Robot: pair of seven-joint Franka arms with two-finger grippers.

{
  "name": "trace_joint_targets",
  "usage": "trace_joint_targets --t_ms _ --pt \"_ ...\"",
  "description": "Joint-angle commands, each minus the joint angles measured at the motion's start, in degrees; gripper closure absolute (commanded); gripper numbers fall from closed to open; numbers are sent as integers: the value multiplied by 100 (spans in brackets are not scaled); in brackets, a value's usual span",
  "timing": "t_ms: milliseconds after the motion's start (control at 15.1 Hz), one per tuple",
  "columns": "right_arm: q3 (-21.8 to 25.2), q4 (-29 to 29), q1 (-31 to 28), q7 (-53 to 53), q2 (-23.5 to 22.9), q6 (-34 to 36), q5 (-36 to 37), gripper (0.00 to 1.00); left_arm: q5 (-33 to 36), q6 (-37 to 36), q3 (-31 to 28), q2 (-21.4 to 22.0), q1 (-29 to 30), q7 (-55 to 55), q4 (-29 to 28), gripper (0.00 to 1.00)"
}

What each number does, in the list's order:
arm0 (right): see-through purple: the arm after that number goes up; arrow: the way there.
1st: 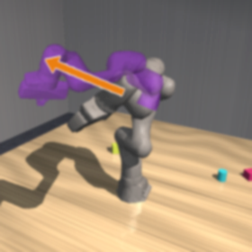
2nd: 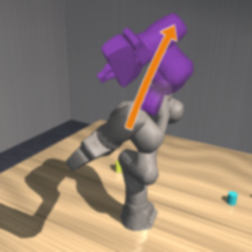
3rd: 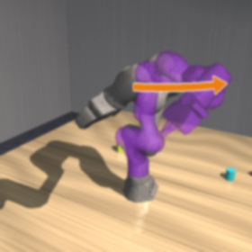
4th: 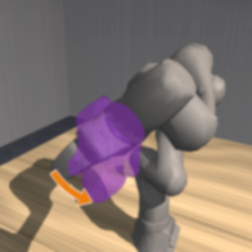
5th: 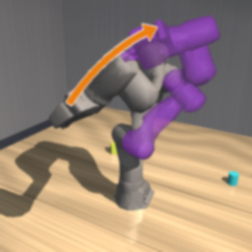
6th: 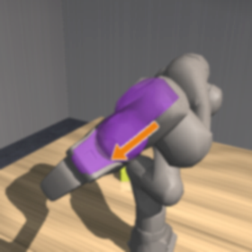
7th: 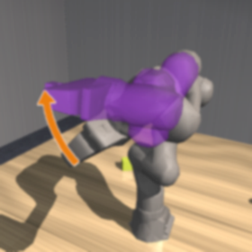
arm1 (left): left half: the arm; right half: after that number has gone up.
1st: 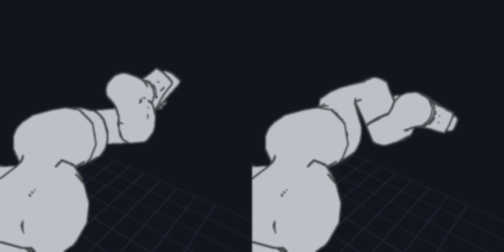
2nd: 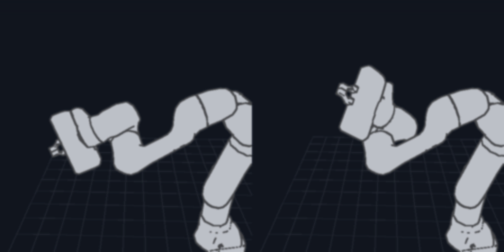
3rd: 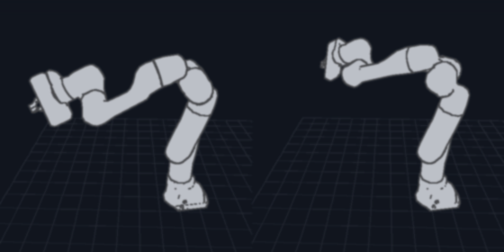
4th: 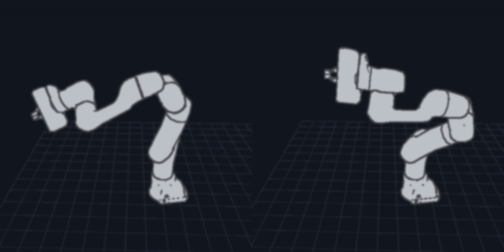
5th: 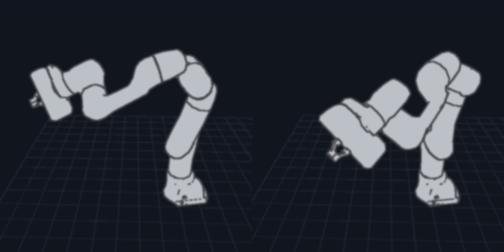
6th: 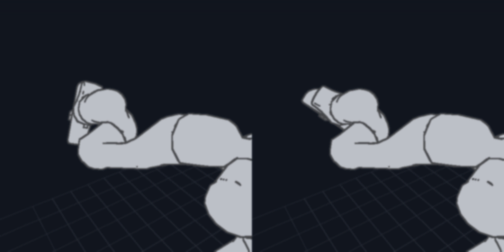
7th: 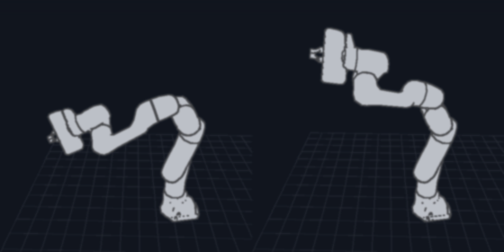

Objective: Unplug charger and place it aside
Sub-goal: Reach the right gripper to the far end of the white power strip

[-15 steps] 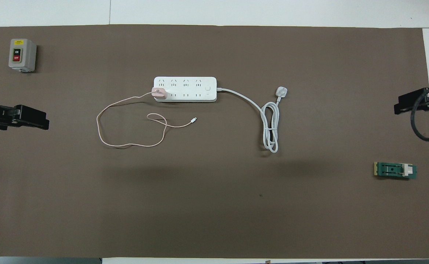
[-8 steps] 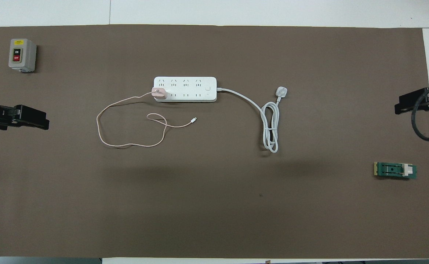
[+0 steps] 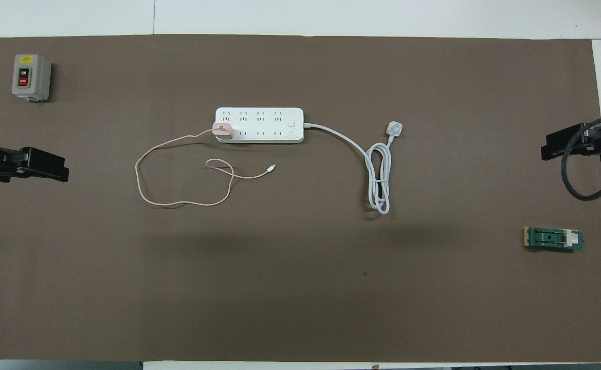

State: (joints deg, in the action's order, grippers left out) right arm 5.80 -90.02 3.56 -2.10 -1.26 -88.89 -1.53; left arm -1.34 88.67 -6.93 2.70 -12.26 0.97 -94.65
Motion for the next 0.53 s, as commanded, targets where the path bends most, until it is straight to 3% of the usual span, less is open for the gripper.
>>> trace_joint_targets --t_ms 0,463 --pt "-26 -113 -4 -701 109 -76 -66 0 -60 -25 -10 126 22 -44 -124 0" --pt "-35 -51 127 -3390 30 -67 -821 0 -60 -25 -10 126 22 -44 -124 0"
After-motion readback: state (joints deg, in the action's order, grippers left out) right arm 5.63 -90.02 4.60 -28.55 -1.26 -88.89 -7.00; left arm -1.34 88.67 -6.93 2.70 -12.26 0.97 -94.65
